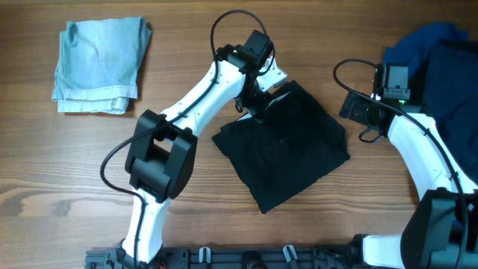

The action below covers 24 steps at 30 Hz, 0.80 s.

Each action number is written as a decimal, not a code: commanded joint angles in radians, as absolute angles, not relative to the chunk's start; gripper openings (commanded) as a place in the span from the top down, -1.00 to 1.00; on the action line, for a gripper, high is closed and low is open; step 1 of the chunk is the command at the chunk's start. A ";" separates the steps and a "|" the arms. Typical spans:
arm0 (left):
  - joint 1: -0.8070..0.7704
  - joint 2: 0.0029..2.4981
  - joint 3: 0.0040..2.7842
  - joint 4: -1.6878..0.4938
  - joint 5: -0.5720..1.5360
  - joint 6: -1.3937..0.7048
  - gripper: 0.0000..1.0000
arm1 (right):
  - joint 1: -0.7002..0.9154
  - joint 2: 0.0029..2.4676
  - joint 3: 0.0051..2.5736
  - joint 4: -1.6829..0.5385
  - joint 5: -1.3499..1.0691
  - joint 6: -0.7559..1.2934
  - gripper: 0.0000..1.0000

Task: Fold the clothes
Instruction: 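Grasp the folded black trousers' top edge with the left gripper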

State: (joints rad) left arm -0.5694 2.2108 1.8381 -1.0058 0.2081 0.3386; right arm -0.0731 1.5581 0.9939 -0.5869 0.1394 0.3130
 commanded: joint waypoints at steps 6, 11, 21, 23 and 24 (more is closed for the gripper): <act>-0.577 2.296 1.833 -0.979 0.315 0.364 -1.00 | -0.072 1.548 1.002 -0.586 0.158 0.315 -0.99; -0.582 2.318 1.833 -0.981 0.315 0.363 -1.00 | -0.072 1.548 1.002 -0.584 0.158 0.315 -0.99; -0.601 2.362 1.832 -0.987 0.314 0.363 -1.00 | -0.072 1.548 1.002 -0.584 0.158 0.315 -0.99; -0.609 2.362 1.832 -0.988 0.314 0.363 -1.00 | -0.072 1.548 1.002 -0.584 0.158 0.315 -1.00; -0.613 2.362 1.832 -0.991 0.314 0.363 -0.99 | -0.072 1.548 1.002 -0.584 0.158 0.315 -0.99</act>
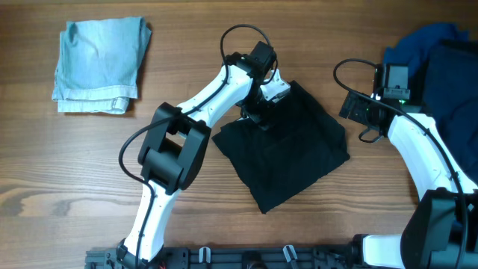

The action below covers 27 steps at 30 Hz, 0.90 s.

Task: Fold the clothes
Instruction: 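Grasp the folded black trousers' top edge with the left gripper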

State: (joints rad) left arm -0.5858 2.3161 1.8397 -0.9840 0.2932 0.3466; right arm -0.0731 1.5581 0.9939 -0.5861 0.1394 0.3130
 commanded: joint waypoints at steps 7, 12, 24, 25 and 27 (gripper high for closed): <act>-0.633 2.365 1.832 -1.003 0.313 0.363 -0.77 | -0.072 1.548 1.002 -0.584 0.158 0.315 -1.00; -0.633 2.380 1.831 -1.002 0.290 0.359 -0.67 | -0.072 1.548 1.002 -0.584 0.158 0.315 -0.99; -0.633 2.403 1.831 -1.002 0.288 0.358 0.10 | -0.072 1.548 1.002 -0.584 0.158 0.315 -0.99; -0.633 2.403 1.831 -1.002 0.288 0.352 0.08 | -0.072 1.548 1.002 -0.584 0.158 0.315 -0.99; -0.633 2.403 1.831 -1.002 0.287 0.329 0.12 | -0.072 1.548 1.002 -0.584 0.158 0.315 -0.99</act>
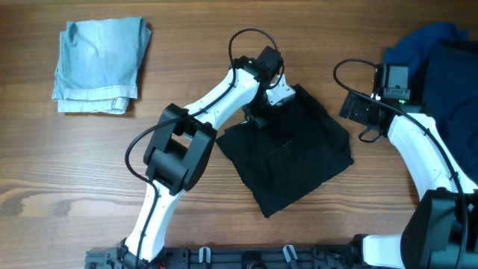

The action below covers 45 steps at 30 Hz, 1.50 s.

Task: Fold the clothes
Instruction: 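Grasp the folded black trousers' top edge with the left gripper, then lift the trousers with the left gripper and carry them onto the denim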

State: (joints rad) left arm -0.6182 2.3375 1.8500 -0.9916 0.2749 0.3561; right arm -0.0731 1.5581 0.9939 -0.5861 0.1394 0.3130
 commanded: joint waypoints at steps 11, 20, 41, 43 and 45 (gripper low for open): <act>-0.633 2.403 1.831 -1.013 0.286 0.329 0.92 | -0.072 1.548 1.002 -0.584 0.158 0.315 -0.99; -0.630 2.321 1.865 -0.999 -0.060 0.054 0.92 | -0.072 1.548 1.002 -0.583 0.158 0.315 -1.00; -0.496 2.107 1.867 -0.875 -0.286 0.054 0.92 | -0.072 1.548 1.002 -0.584 0.158 0.315 -0.99; -0.464 2.101 1.867 -0.852 -0.286 0.050 0.92 | -0.072 1.548 1.002 -0.584 0.158 0.315 -0.99; -0.429 2.091 1.867 -0.823 -0.286 0.047 0.92 | -0.072 1.548 1.002 -0.584 0.158 0.315 -1.00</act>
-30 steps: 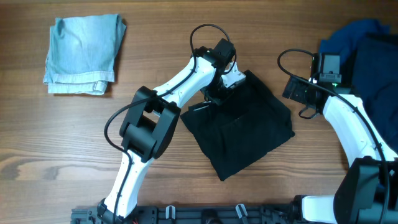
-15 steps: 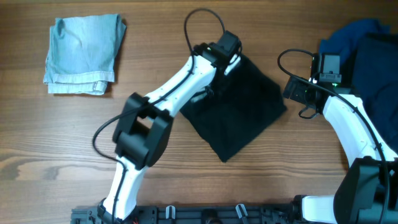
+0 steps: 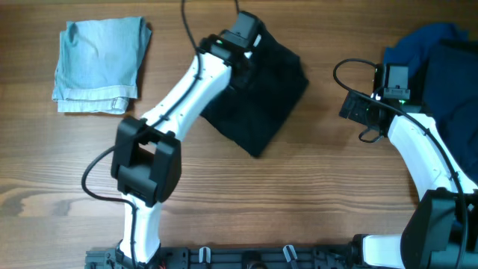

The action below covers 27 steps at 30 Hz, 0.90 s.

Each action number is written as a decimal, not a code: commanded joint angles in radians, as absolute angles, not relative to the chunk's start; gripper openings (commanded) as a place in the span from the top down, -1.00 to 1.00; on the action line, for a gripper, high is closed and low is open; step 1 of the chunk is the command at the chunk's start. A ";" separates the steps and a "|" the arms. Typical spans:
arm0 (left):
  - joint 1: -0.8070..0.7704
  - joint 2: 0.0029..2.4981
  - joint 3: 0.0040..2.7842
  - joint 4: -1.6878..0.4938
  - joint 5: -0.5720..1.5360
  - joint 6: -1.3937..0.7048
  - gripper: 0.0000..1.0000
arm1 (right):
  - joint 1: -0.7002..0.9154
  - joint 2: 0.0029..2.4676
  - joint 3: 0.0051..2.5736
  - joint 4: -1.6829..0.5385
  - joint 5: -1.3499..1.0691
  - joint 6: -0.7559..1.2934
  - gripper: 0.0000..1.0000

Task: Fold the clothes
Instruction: 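Lift the trousers with the left gripper and carry them onto the denim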

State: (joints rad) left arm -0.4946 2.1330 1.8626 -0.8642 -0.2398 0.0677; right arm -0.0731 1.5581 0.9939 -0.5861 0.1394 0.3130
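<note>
A folded black garment lies at the back middle of the table, its far edge bunched under my left gripper. That gripper sits on the garment's far left corner and looks shut on the cloth; the wrist hides its fingertips. My right gripper hovers over bare wood to the right of the garment, apart from it, and its jaws are too small to read. A folded light blue garment rests at the far left.
A heap of dark blue clothes fills the far right corner behind the right arm. The left arm crosses the table diagonally from the front edge. Bare wooden tabletop shows in front.
The left gripper has moved back and to the left, and the black garment has shifted with it, from the table's middle right to the back middle. The right arm has not moved.
The left gripper stood on the black garment's far left corner at each of the three earlier moments, edging slightly right, while the garment stayed spread at the middle right. Now gripper and garment are further back and left. The light blue garment and the right arm stayed put.
</note>
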 commanded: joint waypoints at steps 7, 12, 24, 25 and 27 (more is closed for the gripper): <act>-0.304 2.053 1.867 -0.704 -0.286 0.043 0.92 | -0.072 1.548 1.002 -0.584 0.158 0.315 -0.99; -0.229 2.044 1.867 -0.635 -0.286 0.043 0.92 | -0.072 1.548 1.002 -0.584 0.158 0.315 -0.99; -0.080 1.990 1.868 -0.433 -0.289 -0.142 0.92 | -0.072 1.548 1.002 -0.584 0.158 0.315 -0.99; -0.065 1.979 1.868 -0.421 -0.289 -0.181 0.92 | -0.072 1.548 1.002 -0.584 0.158 0.315 -1.00; -0.021 1.959 1.868 -0.402 -0.289 -0.309 0.92 | -0.072 1.548 1.002 -0.584 0.158 0.315 -1.00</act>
State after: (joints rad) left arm -0.0826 2.0632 1.8568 -0.4458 -0.2649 -0.0933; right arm -0.0731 1.5581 0.9939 -0.5858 0.1394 0.3130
